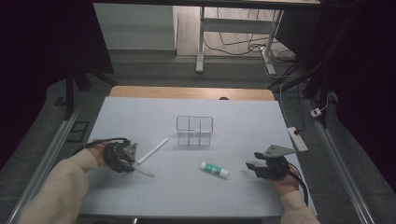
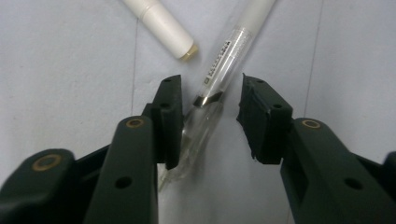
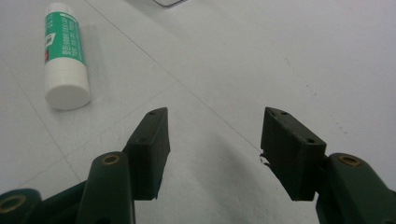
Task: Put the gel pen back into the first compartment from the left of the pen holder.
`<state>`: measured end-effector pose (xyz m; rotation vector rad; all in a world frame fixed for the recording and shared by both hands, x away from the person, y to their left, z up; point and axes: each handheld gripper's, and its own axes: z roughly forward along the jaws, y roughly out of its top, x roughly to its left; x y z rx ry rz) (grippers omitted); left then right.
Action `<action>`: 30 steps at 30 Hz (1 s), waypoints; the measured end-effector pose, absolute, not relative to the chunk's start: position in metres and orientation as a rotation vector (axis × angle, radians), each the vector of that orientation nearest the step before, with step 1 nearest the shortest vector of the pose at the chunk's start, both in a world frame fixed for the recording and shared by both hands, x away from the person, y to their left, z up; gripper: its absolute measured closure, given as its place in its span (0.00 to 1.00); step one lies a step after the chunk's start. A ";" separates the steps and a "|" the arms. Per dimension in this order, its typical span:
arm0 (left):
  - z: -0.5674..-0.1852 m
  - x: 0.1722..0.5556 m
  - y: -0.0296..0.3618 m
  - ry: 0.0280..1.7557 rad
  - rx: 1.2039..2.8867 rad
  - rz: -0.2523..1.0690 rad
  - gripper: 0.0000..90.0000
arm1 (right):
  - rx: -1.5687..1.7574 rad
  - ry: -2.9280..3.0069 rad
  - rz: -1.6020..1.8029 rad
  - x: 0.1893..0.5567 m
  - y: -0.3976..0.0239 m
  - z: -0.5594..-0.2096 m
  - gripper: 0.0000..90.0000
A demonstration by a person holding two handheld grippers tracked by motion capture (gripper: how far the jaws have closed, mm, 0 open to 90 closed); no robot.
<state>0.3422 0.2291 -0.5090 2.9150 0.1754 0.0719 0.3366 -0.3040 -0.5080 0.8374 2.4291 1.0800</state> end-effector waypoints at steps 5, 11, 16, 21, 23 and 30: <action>-0.510 0.341 0.230 0.106 2.908 0.050 0.77 | 0.838 2.429 1.077 0.337 -0.304 -0.508 0.46; -0.510 0.337 0.230 -0.002 2.906 0.085 0.85 | 0.842 2.424 1.078 0.337 -0.305 -0.507 0.46; -0.510 0.336 0.231 -0.043 2.900 0.097 0.86 | 0.841 2.423 1.075 0.337 -0.305 -0.507 0.46; -0.510 0.335 0.232 -0.048 2.897 0.099 0.86 | 0.844 2.418 1.076 0.337 -0.305 -0.507 0.46; -0.510 0.334 0.234 -0.030 2.885 0.099 0.86 | 0.844 2.417 1.076 0.337 -0.306 -0.507 0.46; -0.507 0.331 0.244 0.063 2.812 0.101 0.86 | 0.845 2.418 1.074 0.338 -0.305 -0.508 0.46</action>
